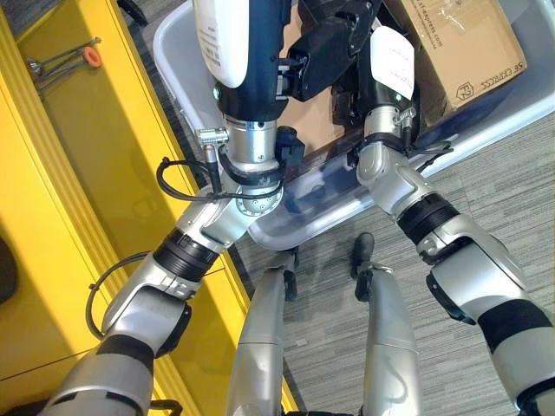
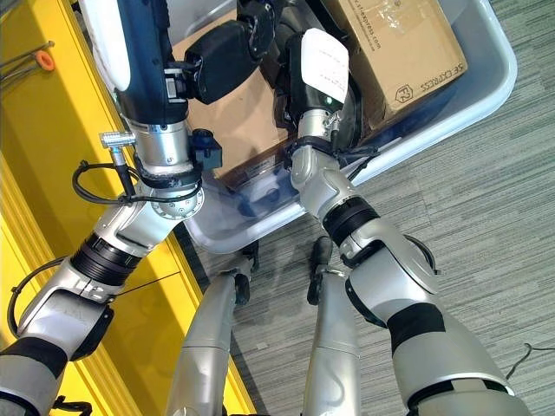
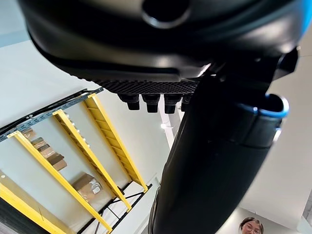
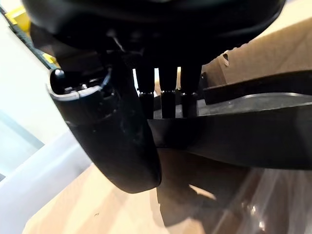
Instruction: Move parts from the plastic box to the shelf.
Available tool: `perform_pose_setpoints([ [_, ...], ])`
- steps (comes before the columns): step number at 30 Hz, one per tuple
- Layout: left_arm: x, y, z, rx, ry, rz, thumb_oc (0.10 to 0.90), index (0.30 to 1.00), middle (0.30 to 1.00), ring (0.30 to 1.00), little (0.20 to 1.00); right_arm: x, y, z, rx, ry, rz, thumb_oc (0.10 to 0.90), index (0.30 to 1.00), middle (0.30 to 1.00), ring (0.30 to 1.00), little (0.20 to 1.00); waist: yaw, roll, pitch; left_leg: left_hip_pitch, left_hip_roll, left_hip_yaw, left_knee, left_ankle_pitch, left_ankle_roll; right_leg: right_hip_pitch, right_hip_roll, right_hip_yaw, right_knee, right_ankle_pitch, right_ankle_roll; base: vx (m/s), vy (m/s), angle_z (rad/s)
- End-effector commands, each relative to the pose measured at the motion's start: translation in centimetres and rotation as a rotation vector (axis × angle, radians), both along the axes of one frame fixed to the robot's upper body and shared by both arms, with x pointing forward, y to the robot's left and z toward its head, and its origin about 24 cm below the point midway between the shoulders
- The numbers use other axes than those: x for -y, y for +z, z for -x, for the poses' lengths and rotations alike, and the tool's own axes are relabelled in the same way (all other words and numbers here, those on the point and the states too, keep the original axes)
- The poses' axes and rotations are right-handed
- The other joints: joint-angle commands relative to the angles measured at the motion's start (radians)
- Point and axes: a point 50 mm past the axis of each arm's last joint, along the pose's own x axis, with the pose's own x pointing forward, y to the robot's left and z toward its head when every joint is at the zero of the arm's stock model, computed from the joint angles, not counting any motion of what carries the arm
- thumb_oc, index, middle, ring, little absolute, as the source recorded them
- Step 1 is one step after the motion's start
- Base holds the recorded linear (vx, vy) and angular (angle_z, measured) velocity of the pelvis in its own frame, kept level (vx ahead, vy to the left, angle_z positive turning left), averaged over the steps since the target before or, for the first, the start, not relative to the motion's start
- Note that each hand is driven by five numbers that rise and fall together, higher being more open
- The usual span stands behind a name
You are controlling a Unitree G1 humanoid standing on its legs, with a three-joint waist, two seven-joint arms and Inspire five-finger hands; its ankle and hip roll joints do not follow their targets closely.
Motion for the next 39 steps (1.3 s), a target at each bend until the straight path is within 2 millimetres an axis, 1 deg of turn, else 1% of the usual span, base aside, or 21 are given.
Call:
perform_pose_setpoints([
  [1, 1.2, 4.4, 2.8, 0.214, -0.148, 0.073, 0.9, 1.0, 1.0, 1.0, 1.0, 1.5, -0.8, -0.6, -0.09, -0.074, 0.022, 0.4, 0.3, 0.3, 0.3, 0.3, 0.053, 0.015, -0.012, 0.115, -0.046, 0.107, -0.093, -0.102, -0.013, 0.024, 0.08, -0.016, 0.086, -0.111, -0.005, 0.0, 0.0, 0.0],
  [7, 1.5, 4.1, 2.9, 0.21, -0.168, 0.07, 0.9, 1.0, 1.0, 1.0, 1.0, 1.5, -1.8, -0.7, -0.111, -0.065, 0.048, 0.4, 0.3, 0.3, 0.3, 0.3, 0.049, 0.015, -0.012, 0.117, -0.045, 0.109, -0.091, -0.108, -0.012, 0.023, 0.08, -0.012, 0.091, -0.115, -0.004, 0.0, 0.0, 0.0],
  [11, 1.5, 3.9, 3.0, 0.213, -0.184, 0.072, 0.9, 1.0, 1.0, 1.0, 1.0, 0.6, -1.8, -0.5, -0.079, 0.001, 0.087, 0.4, 0.3, 0.3, 0.3, 0.3, 0.051, 0.013, -0.012, 0.128, -0.047, 0.106, -0.098, -0.106, -0.013, 0.034, 0.083, -0.012, 0.083, -0.112, -0.004, -0.02, -0.036, 0.0],
  [13, 1.3, 3.9, 3.0, 0.215, -0.189, 0.069, 0.9, 1.0, 1.0, 1.0, 1.0, -0.3, -1.5, -0.3, -0.055, 0.053, 0.127, 0.4, 0.3, 0.3, 0.3, 0.3, 0.052, 0.011, -0.012, 0.139, -0.049, 0.102, -0.104, -0.104, -0.014, 0.044, 0.086, -0.011, 0.074, -0.11, -0.004, -0.04, -0.025, 0.0],
  [14, 1.2, 4.2, 3.2, 0.227, -0.197, 0.064, 0.9, 1.0, 1.0, 1.0, 1.0, -1.3, -0.4, 0.1, 0.001, 0.092, 0.179, 0.4, 0.3, 0.3, 0.3, 0.3, 0.054, 0.008, -0.012, 0.125, -0.043, 0.107, -0.118, -0.078, -0.008, 0.03, 0.09, -0.021, 0.056, -0.083, -0.013, -0.08, -0.049, -0.03],
  [15, 1.2, 4.2, 3.2, 0.227, -0.205, 0.064, 0.9, 1.0, 1.0, 1.0, 1.0, -1.6, -0.2, 0.2, 0.017, 0.113, 0.198, 0.4, 0.3, 0.3, 0.3, 0.3, 0.054, 0.005, -0.012, 0.133, -0.045, 0.104, -0.122, -0.077, -0.008, 0.038, 0.094, -0.02, 0.05, -0.081, -0.014, -0.03, -0.059, -0.03],
  [16, 1.2, 3.9, 3.2, 0.219, -0.211, 0.064, 0.9, 1.0, 1.0, 1.0, 1.0, -2.0, -0.1, 0.4, 0.026, 0.129, 0.22, 0.4, 0.3, 0.3, 0.3, 0.3, 0.053, -0.001, -0.012, 0.156, -0.052, 0.092, -0.115, -0.099, -0.016, 0.063, 0.095, -0.009, 0.052, -0.1, -0.005, 0.03, -0.038, -0.04],
  [17, 1.2, 4.0, 3.2, 0.223, -0.212, 0.065, 0.9, 1.0, 1.0, 1.0, 1.0, -2.0, 0.0, 0.4, 0.033, 0.131, 0.229, 0.4, 0.3, 0.3, 0.3, 0.3, 0.053, -0.001, -0.012, 0.152, -0.051, 0.093, -0.117, -0.094, -0.015, 0.059, 0.096, -0.011, 0.049, -0.094, -0.007, -0.02, -0.063, -0.03],
  [18, 1.0, 4.1, 3.4, 0.23, -0.223, 0.062, 0.9, 1.0, 1.0, 1.0, 1.0, -2.5, 0.9, 0.8, 0.066, 0.155, 0.285, 0.4, 0.3, 0.3, 0.3, 0.3, 0.055, -0.009, -0.012, 0.148, -0.047, 0.095, -0.125, -0.078, -0.01, 0.057, 0.1, -0.02, 0.031, -0.074, -0.013, -0.08, -0.087, -0.01],
  [21, 0.6, 3.9, 3.7, 0.224, -0.259, 0.053, 0.9, 1.0, 1.0, 1.0, 1.0, -3.6, 1.4, 1.6, 0.131, 0.197, 0.434, 0.4, 0.3, 0.3, 0.3, 0.3, 0.053, -0.035, -0.012, 0.182, -0.05, 0.079, -0.13, -0.086, -0.009, 0.097, 0.11, -0.023, 0.0, -0.065, -0.013, -0.04, -0.109, 0.0],
  [22, 0.6, 3.9, 3.7, 0.223, -0.263, 0.054, 0.9, 1.0, 1.0, 1.0, 1.0, -3.6, 1.4, 1.7, 0.132, 0.199, 0.441, 0.4, 0.3, 0.3, 0.3, 0.3, 0.052, -0.036, -0.012, 0.184, -0.05, 0.078, -0.13, -0.087, -0.009, 0.099, 0.11, -0.023, -0.001, -0.065, -0.013, -0.01, -0.079, -0.01],
  [23, 0.4, 3.8, 3.8, 0.22, -0.277, 0.048, 0.9, 1.0, 1.0, 1.0, 1.0, -3.8, 1.5, 1.9, 0.138, 0.214, 0.459, 0.4, 0.3, 0.3, 0.3, 0.3, 0.051, -0.047, -0.012, 0.195, -0.049, 0.075, -0.13, -0.091, -0.008, 0.114, 0.115, -0.024, -0.015, -0.06, -0.013, -0.02, -0.058, 0.01],
  [24, 0.4, 3.7, 3.8, 0.22, -0.279, 0.045, 0.9, 1.0, 1.0, 1.0, 1.0, -3.9, 1.5, 2.0, 0.145, 0.215, 0.474, 0.4, 0.3, 0.3, 0.3, 0.3, 0.051, -0.051, -0.012, 0.198, -0.048, 0.074, -0.129, -0.093, -0.008, 0.118, 0.116, -0.024, -0.018, -0.06, -0.013, -0.02, -0.092, 0.04],
  [26, 0.1, 3.6, 4.1, 0.218, -0.302, 0.033, 0.9, 1.0, 1.0, 1.0, 1.0, -4.4, 1.8, 2.7, 0.174, 0.242, 0.52, 0.4, 0.3, 0.3, 0.3, 0.3, 0.048, -0.072, -0.012, 0.219, -0.048, 0.072, -0.127, -0.103, -0.006, 0.146, 0.123, -0.026, -0.041, -0.052, -0.012, -0.02, -0.085, 0.03],
  [28, 0.0, 3.5, 4.2, 0.216, -0.306, 0.027, 0.9, 1.0, 1.0, 1.0, 1.0, -4.5, 1.8, 2.9, 0.181, 0.246, 0.536, 0.4, 0.3, 0.3, 0.3, 0.3, 0.048, -0.079, -0.012, 0.226, -0.048, 0.071, -0.126, -0.106, -0.005, 0.156, 0.124, -0.027, -0.048, -0.049, -0.011, -0.01, -0.056, -0.02],
  [30, -0.2, 3.3, 4.4, 0.209, -0.322, 0.019, 0.9, 1.0, 1.0, 1.0, 1.0, -4.8, 2.1, 3.4, 0.207, 0.253, 0.567, 0.4, 0.3, 0.3, 0.3, 0.3, 0.047, -0.093, -0.012, 0.245, -0.049, 0.068, -0.131, -0.111, -0.001, 0.177, 0.128, -0.031, -0.063, -0.043, -0.01, -0.01, -0.048, -0.03],
  [35, -0.5, 3.0, 4.6, 0.201, -0.333, 0.009, 0.9, 1.0, 1.0, 1.0, 1.0, -5.0, 2.3, 3.8, 0.237, 0.235, 0.602, 0.4, 0.3, 0.3, 0.3, 0.3, 0.048, -0.105, -0.012, 0.266, -0.047, 0.067, -0.137, -0.116, 0.003, 0.201, 0.132, -0.032, -0.082, -0.039, -0.011, 0.0, 0.0, 0.0],
  [39, -0.9, 2.9, 4.8, 0.192, -0.342, 0.005, 0.9, 1.0, 1.0, 1.0, 1.0, -4.7, 2.9, 4.1, 0.28, 0.211, 0.674, 0.4, 0.3, 0.3, 0.3, 0.3, 0.048, -0.114, -0.012, 0.279, -0.048, 0.067, -0.135, -0.122, 0.006, 0.218, 0.133, -0.035, -0.089, -0.039, -0.01, 0.0, 0.0, 0.0],
])
